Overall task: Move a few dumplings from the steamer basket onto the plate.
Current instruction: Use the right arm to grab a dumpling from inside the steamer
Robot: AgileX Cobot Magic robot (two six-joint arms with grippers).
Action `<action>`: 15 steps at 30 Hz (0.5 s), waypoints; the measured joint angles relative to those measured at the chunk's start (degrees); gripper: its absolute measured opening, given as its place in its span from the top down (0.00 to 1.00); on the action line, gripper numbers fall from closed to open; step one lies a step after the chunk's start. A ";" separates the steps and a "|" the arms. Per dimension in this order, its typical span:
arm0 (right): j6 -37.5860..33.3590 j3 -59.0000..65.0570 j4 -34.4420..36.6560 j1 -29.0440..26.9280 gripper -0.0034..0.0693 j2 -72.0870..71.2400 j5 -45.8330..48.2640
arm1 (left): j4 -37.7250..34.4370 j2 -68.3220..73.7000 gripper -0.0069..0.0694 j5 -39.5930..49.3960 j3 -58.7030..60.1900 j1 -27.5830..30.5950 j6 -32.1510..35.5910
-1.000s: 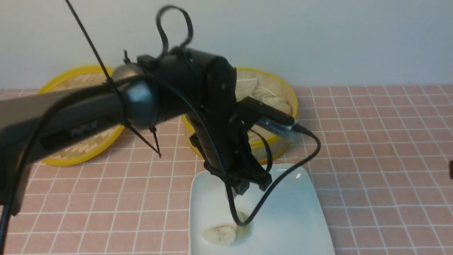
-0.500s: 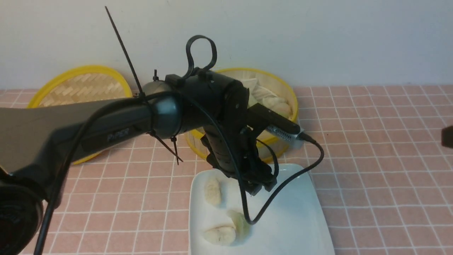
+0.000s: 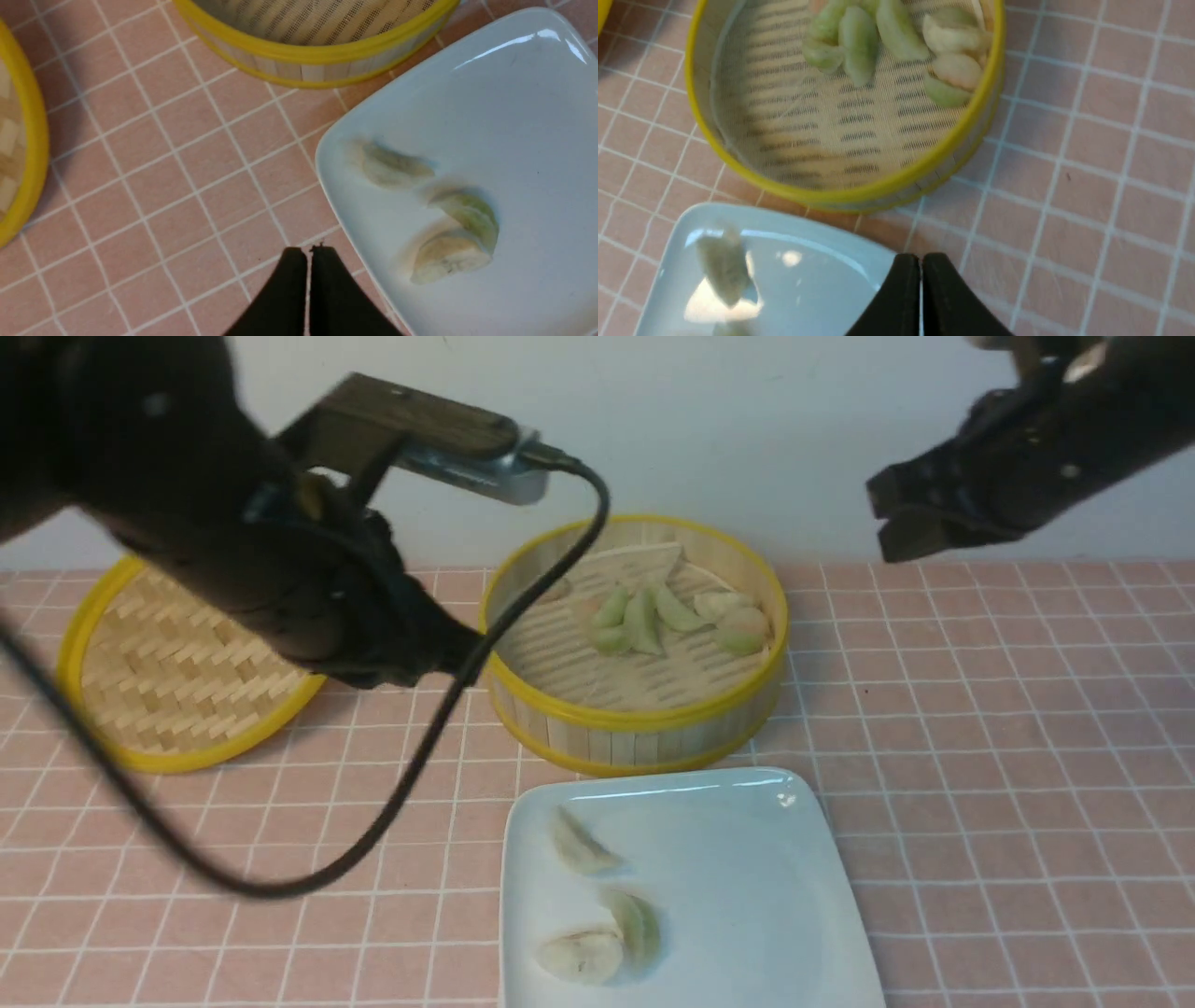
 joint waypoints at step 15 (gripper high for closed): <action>-1.27 -43.35 -13.48 8.70 0.38 41.52 10.12 | -0.19 -18.83 0.92 -4.30 14.65 0.40 -8.61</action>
